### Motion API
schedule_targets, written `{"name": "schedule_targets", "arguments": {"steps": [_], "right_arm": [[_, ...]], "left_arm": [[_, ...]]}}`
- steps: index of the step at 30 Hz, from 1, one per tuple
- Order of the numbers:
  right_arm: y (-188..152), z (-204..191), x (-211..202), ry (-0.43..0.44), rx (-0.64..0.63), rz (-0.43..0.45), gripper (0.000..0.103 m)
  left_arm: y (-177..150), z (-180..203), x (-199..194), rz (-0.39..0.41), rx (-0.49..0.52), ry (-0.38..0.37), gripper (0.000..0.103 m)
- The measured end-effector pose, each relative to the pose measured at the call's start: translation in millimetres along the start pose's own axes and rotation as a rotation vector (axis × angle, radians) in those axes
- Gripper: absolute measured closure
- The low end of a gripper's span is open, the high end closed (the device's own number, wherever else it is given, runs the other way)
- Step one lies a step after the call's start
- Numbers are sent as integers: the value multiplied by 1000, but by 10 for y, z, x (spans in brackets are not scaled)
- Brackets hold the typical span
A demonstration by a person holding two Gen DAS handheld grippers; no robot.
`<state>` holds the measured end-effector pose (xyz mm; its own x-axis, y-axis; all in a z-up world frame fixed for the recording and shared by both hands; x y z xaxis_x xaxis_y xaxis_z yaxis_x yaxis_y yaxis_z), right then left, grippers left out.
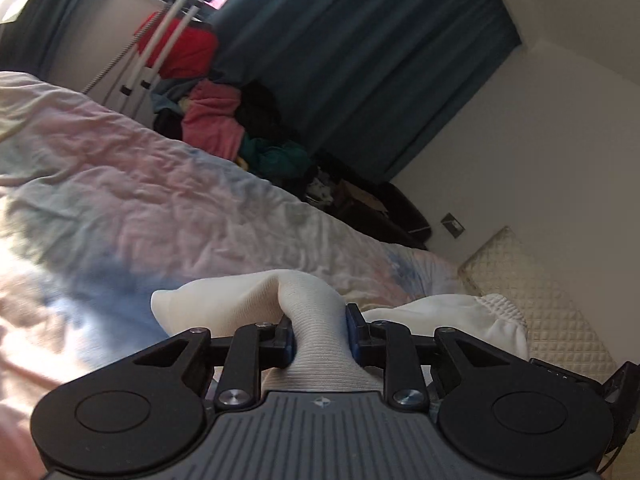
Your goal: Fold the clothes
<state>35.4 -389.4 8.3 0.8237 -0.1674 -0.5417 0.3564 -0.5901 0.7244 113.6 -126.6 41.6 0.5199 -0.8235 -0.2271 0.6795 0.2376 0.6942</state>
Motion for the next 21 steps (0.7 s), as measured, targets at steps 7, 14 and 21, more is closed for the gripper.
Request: {"name": "schedule_targets", "arguments": {"steps": [7, 14, 21], "right_arm": [[1133, 703, 584, -143, 105, 26, 76], [1603, 1192, 1368, -180, 201, 11, 76], [941, 1586, 1830, -239, 204, -124, 76]], "left_arm": [[559, 414, 1928, -107, 18, -38, 78], [814, 346, 3219, -138, 108, -40, 78], [73, -408, 3396, -291, 119, -1, 78]]}}
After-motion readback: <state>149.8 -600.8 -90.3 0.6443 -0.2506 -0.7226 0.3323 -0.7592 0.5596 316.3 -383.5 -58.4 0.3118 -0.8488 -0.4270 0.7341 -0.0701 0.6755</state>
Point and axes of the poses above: each gripper's, at about its wrist camera, not at the fingertips, and x roughly the way its jaws point, z to its right, y to its top, the point moved 3 cm from there along x, roughly the way its jaws point, and after that the axes turned 14 degrees about -y, right-handed, at the moved point
